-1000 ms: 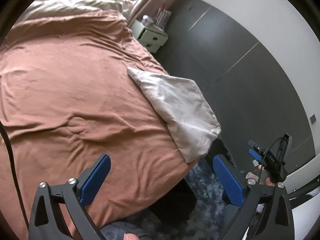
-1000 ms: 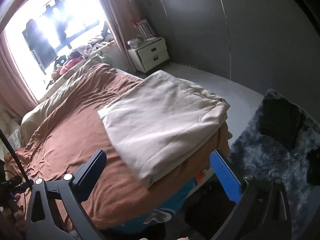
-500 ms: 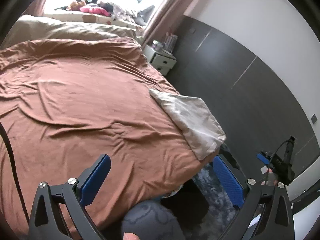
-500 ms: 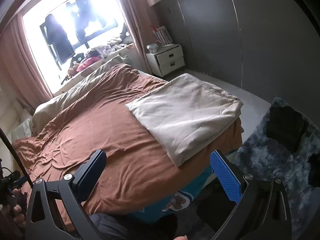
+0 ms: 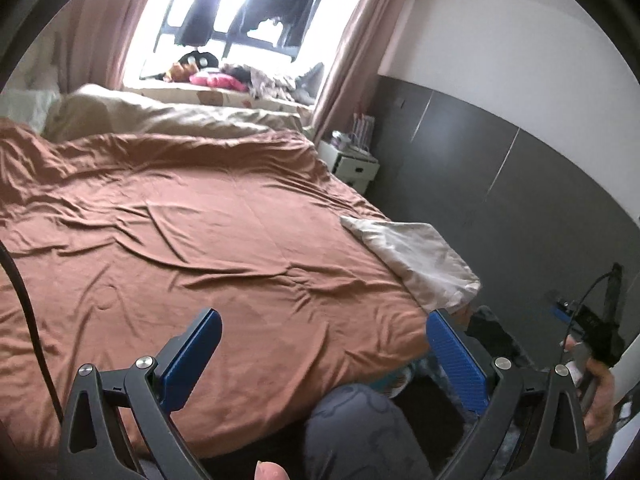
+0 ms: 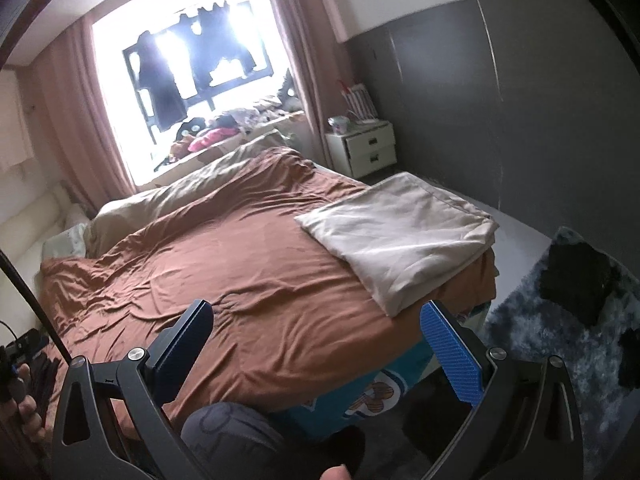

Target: Fold large clothes

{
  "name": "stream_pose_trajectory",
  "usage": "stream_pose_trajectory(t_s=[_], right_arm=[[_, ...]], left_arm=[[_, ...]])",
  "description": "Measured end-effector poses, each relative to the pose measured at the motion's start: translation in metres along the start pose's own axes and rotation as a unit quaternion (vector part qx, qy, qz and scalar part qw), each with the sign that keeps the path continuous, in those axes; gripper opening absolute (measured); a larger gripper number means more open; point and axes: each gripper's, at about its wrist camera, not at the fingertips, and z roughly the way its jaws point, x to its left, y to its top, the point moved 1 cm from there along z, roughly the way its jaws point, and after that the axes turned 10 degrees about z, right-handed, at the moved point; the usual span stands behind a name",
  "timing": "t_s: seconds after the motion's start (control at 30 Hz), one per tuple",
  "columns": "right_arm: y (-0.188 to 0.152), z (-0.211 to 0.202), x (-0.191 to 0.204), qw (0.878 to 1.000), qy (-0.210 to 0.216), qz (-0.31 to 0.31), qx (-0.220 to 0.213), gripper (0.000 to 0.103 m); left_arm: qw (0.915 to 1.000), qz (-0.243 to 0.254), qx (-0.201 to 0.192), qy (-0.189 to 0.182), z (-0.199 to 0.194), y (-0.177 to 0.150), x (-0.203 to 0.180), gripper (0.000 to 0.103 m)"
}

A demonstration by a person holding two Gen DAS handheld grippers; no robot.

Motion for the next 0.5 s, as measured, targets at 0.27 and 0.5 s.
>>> stream_pose_trajectory(t_s=[0.27,0.5], right_arm=[[-0.044,-0.024,0.01,0.999,0.028,-0.032,-0.008,0.103],[-0.073,-0.032,0.012,0.998,0.041,-0.043,-0.004,0.103]], left_arm=[[0.9988,0.015,-0.029,0.038,-0.04,-0.034,-0.004,0.103],[0.9976,0.025,-0.041,0.05,-0.064,-0.069,-0.018,0.103]])
